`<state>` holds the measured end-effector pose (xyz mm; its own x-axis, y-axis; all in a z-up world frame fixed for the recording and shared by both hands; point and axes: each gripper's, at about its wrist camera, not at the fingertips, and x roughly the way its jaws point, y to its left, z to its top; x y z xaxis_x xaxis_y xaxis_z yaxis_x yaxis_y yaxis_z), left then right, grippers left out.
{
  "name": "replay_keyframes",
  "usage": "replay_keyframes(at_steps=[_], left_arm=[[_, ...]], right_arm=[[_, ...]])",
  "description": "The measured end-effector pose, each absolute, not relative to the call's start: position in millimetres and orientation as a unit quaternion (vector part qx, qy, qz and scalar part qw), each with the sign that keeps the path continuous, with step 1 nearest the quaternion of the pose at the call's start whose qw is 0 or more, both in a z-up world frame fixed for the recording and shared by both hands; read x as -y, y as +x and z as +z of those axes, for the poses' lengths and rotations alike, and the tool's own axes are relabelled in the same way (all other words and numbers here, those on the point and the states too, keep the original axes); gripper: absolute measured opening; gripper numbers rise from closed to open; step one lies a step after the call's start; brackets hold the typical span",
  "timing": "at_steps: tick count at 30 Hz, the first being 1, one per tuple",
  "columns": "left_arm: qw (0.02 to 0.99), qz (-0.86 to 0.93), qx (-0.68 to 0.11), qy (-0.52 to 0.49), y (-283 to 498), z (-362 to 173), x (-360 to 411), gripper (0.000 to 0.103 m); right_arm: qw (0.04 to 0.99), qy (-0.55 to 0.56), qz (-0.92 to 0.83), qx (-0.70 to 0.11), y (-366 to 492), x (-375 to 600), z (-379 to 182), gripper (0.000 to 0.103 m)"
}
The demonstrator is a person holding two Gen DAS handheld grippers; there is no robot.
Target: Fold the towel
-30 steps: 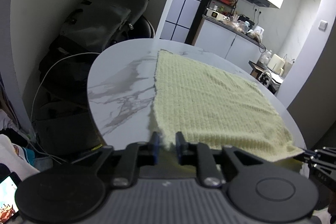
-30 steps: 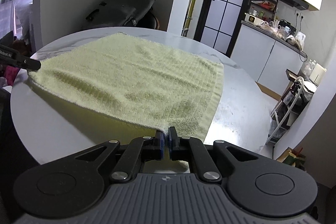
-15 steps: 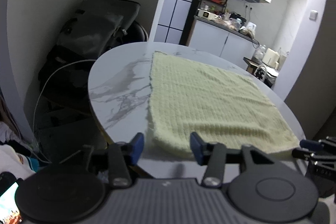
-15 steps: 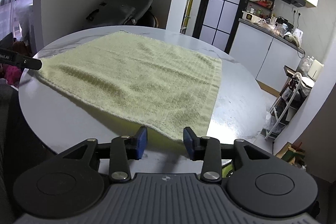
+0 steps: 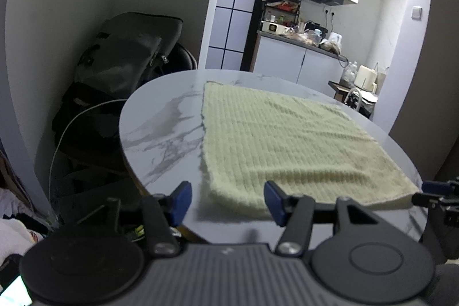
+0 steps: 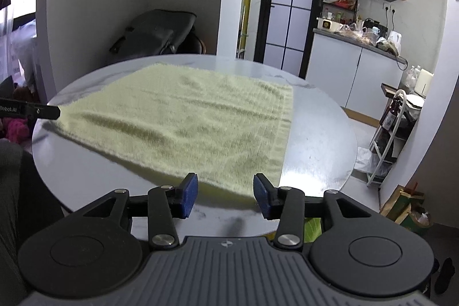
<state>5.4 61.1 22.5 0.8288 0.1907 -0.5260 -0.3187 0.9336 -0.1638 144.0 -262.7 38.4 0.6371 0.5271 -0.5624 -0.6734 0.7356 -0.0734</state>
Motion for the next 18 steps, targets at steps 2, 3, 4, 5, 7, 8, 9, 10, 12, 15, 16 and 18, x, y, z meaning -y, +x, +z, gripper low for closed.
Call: replay_keyframes(at_steps=[2, 3, 4, 5, 7, 8, 9, 10, 12, 15, 16, 18], left_arm=[[0.949, 0.129, -0.259, -0.120, 6.5, 24.0, -60.3, 0.059], [0.950, 0.127, -0.259, -0.119, 7.0, 24.7, -59.9, 0.059], [0.951, 0.122, -0.258, -0.118, 6.8, 25.6, -59.1, 0.059], [0.952, 0.115, -0.258, -0.118, 7.5, 25.8, -60.1, 0.059], [0.953, 0.104, -0.260, -0.117, 7.3, 26.7, -58.5, 0.059], [0.953, 0.100, -0.261, -0.116, 7.1, 27.0, -57.5, 0.059], [0.953, 0.096, -0.262, -0.115, 6.8, 27.4, -56.6, 0.059], [0.954, 0.094, -0.262, -0.114, 6.4, 26.9, -54.9, 0.059], [0.954, 0.104, -0.258, -0.111, 4.5, 26.6, -55.3, 0.059], [0.950, 0.120, -0.264, -0.116, 5.5, 22.4, -61.4, 0.059], [0.948, 0.122, -0.270, -0.120, 6.7, 20.2, -63.6, 0.059], [0.947, 0.120, -0.273, -0.119, 8.9, 17.7, -63.5, 0.059]], right_arm=[[0.896, -0.137, 0.333, -0.260, 146.0, 261.3, 39.5, 0.047], [0.896, -0.136, 0.333, -0.260, 146.6, 260.7, 39.1, 0.047], [0.896, -0.136, 0.333, -0.261, 147.0, 260.2, 38.2, 0.047], [0.896, -0.135, 0.334, -0.261, 147.4, 259.6, 37.4, 0.047], [0.895, -0.135, 0.335, -0.262, 148.2, 258.6, 35.7, 0.047], [0.895, -0.134, 0.335, -0.263, 148.6, 258.1, 34.8, 0.047], [0.894, -0.134, 0.336, -0.263, 149.0, 257.6, 34.0, 0.047], [0.894, -0.134, 0.336, -0.264, 149.4, 257.1, 33.1, 0.047], [0.894, -0.133, 0.337, -0.265, 150.2, 256.0, 31.4, 0.047], [0.893, -0.132, 0.338, -0.267, 151.5, 254.5, 28.9, 0.047], [0.892, -0.132, 0.339, -0.268, 151.9, 253.9, 28.0, 0.047], [0.892, -0.131, 0.340, -0.269, 152.7, 252.9, 26.3, 0.047]])
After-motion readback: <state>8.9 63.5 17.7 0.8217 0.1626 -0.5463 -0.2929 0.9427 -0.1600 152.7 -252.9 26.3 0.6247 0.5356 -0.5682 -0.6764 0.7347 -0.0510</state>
